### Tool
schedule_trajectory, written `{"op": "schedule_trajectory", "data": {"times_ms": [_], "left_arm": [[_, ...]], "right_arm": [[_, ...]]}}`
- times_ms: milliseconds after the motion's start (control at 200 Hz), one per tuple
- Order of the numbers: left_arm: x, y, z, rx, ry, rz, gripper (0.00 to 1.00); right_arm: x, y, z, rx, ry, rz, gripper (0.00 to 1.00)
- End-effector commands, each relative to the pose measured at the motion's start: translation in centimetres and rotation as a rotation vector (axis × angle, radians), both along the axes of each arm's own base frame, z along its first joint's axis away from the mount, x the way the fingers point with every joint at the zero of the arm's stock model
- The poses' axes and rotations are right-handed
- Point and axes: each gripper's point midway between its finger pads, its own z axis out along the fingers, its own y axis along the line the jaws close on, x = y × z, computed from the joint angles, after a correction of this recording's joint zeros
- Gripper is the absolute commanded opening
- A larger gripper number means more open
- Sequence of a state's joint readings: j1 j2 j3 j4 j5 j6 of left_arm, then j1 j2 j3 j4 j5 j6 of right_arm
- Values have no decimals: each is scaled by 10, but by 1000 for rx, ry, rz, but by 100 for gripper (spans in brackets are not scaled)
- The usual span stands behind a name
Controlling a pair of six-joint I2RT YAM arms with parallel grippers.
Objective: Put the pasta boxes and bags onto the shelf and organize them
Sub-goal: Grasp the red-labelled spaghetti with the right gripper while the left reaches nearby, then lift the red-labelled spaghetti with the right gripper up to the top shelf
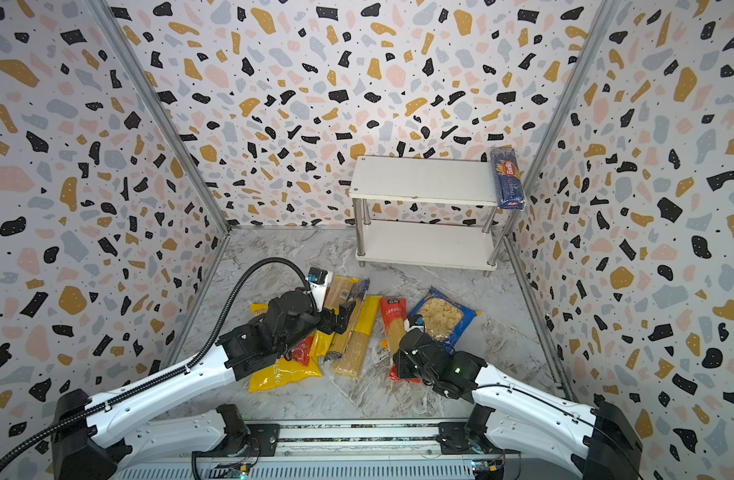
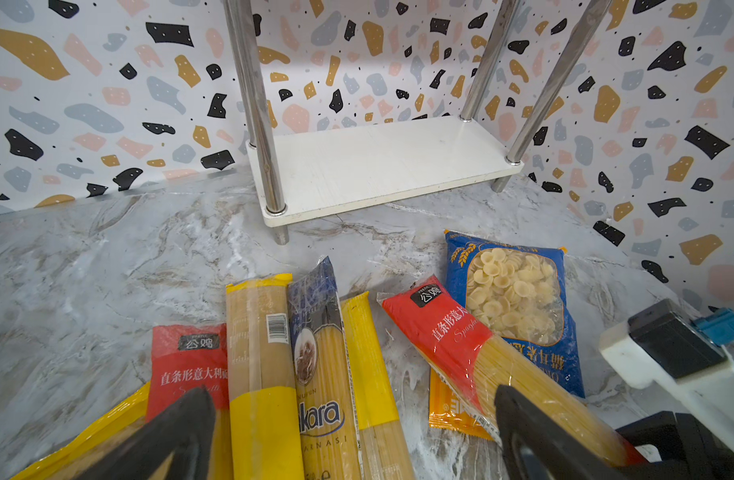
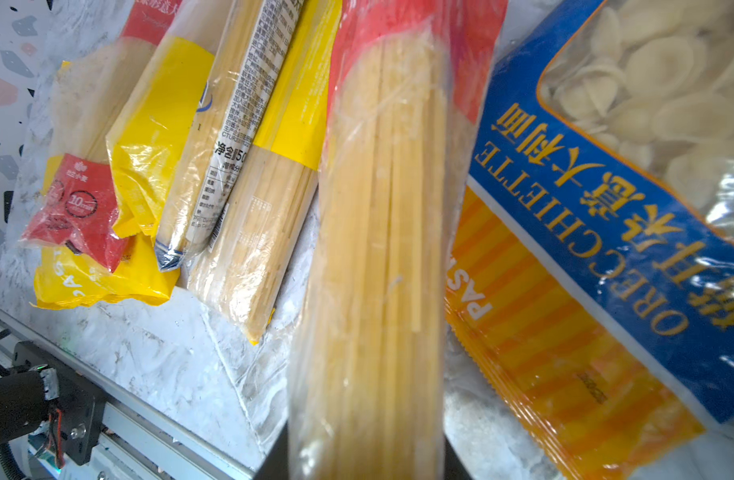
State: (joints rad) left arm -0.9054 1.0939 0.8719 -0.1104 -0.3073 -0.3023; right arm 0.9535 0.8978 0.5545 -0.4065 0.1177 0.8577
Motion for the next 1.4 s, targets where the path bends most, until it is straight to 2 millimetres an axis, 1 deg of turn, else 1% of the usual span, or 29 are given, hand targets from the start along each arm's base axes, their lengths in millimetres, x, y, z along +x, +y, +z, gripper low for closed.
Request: {"op": "schedule_trajectory", "data": {"times_ms": [0,125,200,290,385,420,425,445,531,541,556,576,586,666,786,956,1046,1066,1076,1131,1136,1161,1306,1341,1397], "left_arm": [[4,-8,16,-17,-24,-9,99],[5,-12,17,-25,-19,-15,100],[6,-14,16,-23,-13,-15,100],[7,-14,17,-13,-13,-16,99],[9,-15,22,3,-20,-15,99],[10,-16,26,8,-25,-14,100],[11,-16,26,8,-25,-14,100],[11,-17,30,8,-30,-14,100],[15,-20,43,2,-50,-13,100],[15,-20,44,1,-52,-14,99],[15,-21,46,0,-55,-15,99],[16,-21,48,-2,-58,-15,99],[16,-22,49,-2,-60,-16,99],[18,-25,58,-13,-72,-18,99],[21,-30,61,-13,-74,-26,99],[22,-32,64,-13,-78,-28,99],[22,-31,68,-16,-87,-26,99],[22,-30,70,-17,-89,-25,99],[22,-31,70,-17,-90,-27,100],[22,-30,73,-18,-97,-26,100],[22,-30,73,-18,-96,-25,99],[22,-30,75,-19,-100,-25,99],[22,-33,83,-22,-113,-38,99],[23,-34,88,-32,-122,-41,99],[24,-40,100,-62,-149,-58,99]], "right_arm": [[17,14,48,135,-136,26,8],[16,16,54,232,-134,51,7],[17,15,63,284,-147,58,7],[19,11,79,309,-182,65,7],[21,6,104,302,-237,74,6],[21,4,115,297,-260,80,6],[21,3,119,297,-269,81,6],[21,2,123,291,-278,82,6],[22,-4,151,281,-338,83,6],[22,-5,157,282,-350,84,6],[22,-6,160,281,-357,83,6],[22,-8,170,281,-376,83,6],[22,-8,171,280,-379,83,6],[22,-14,201,281,-443,82,6],[22,-21,247,287,-544,81,6],[24,-30,301,300,-677,63,5],[29,-34,330,308,-759,40,5],[32,-34,338,301,-780,28,5],[33,-34,339,299,-783,26,5],[38,-37,361,283,-844,6,5],[39,-37,365,280,-858,1,5],[43,-39,373,265,-883,-11,5],[75,-52,426,95,-1050,-141,5],[83,-53,439,54,-1085,-165,5],[96,-52,455,-2,-1130,-189,5]]}}
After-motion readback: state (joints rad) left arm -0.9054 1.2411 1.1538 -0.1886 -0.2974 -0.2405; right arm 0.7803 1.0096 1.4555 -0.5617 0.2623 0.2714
